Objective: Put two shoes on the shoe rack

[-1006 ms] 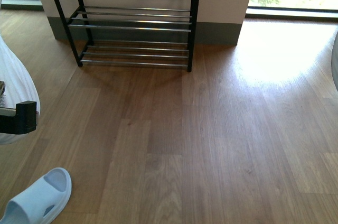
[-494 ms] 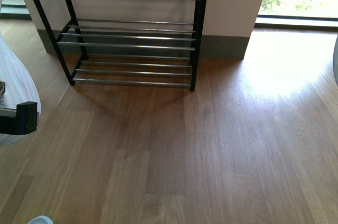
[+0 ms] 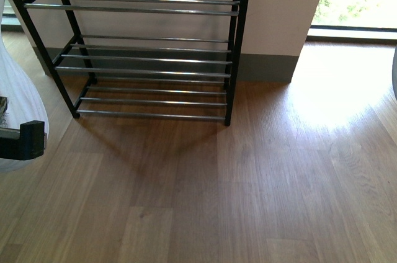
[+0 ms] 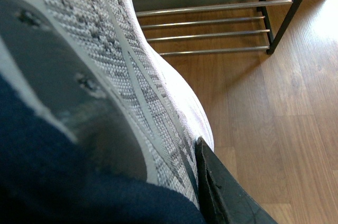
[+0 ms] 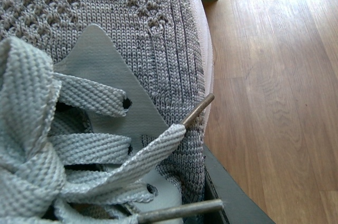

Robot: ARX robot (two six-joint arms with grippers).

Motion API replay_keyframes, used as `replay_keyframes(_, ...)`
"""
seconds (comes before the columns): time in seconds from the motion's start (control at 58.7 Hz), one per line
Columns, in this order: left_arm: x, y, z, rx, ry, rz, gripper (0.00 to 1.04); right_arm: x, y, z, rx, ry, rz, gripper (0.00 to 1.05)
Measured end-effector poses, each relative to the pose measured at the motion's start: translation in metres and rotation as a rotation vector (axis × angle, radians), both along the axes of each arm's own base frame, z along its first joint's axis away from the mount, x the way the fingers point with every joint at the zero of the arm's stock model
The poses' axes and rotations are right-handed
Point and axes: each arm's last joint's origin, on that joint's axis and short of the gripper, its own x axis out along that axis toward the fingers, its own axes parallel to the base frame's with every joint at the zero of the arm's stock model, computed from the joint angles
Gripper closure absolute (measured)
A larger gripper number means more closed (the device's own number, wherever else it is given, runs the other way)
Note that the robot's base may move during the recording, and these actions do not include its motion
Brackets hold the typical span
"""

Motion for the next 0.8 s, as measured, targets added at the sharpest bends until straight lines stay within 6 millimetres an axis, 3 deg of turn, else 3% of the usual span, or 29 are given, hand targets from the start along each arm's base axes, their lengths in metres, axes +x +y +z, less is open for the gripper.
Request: replay_keyframes(0.801,0.0004,0.001,-0.0002,0.006,-0.001,0.01,1.03,-0.0001,0.0005,-0.0005,0.002,0.001,0.004,1.0)
